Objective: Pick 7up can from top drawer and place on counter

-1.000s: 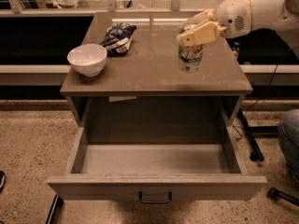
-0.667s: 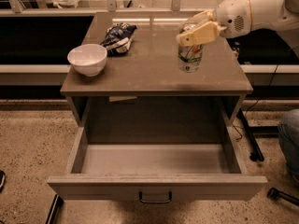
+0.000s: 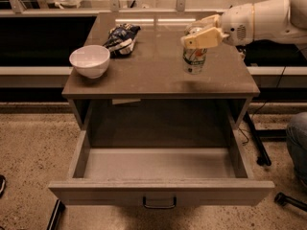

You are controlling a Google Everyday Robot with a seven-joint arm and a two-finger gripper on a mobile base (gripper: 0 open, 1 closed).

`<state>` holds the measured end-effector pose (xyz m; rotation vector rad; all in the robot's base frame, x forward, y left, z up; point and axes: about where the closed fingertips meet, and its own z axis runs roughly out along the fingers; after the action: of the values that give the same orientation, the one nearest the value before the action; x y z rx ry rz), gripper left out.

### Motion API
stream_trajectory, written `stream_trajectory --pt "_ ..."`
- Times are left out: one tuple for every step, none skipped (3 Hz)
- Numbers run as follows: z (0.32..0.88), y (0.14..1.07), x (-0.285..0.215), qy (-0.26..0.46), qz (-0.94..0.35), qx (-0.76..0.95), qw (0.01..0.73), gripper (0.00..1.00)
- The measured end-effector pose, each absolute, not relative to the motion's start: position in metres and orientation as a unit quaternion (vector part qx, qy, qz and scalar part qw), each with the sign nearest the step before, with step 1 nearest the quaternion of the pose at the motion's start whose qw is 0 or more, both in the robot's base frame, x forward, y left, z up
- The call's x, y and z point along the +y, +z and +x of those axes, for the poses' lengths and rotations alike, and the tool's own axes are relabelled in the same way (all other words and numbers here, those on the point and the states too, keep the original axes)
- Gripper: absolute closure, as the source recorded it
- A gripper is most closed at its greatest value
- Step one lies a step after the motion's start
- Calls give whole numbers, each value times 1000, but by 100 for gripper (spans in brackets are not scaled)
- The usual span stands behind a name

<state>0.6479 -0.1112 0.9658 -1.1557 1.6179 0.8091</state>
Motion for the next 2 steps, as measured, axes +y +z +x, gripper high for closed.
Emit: stream_trajectory --pt "665 952 -108 341 -458 660 488 100" --pt "679 939 -105 349 -448 667 483 100"
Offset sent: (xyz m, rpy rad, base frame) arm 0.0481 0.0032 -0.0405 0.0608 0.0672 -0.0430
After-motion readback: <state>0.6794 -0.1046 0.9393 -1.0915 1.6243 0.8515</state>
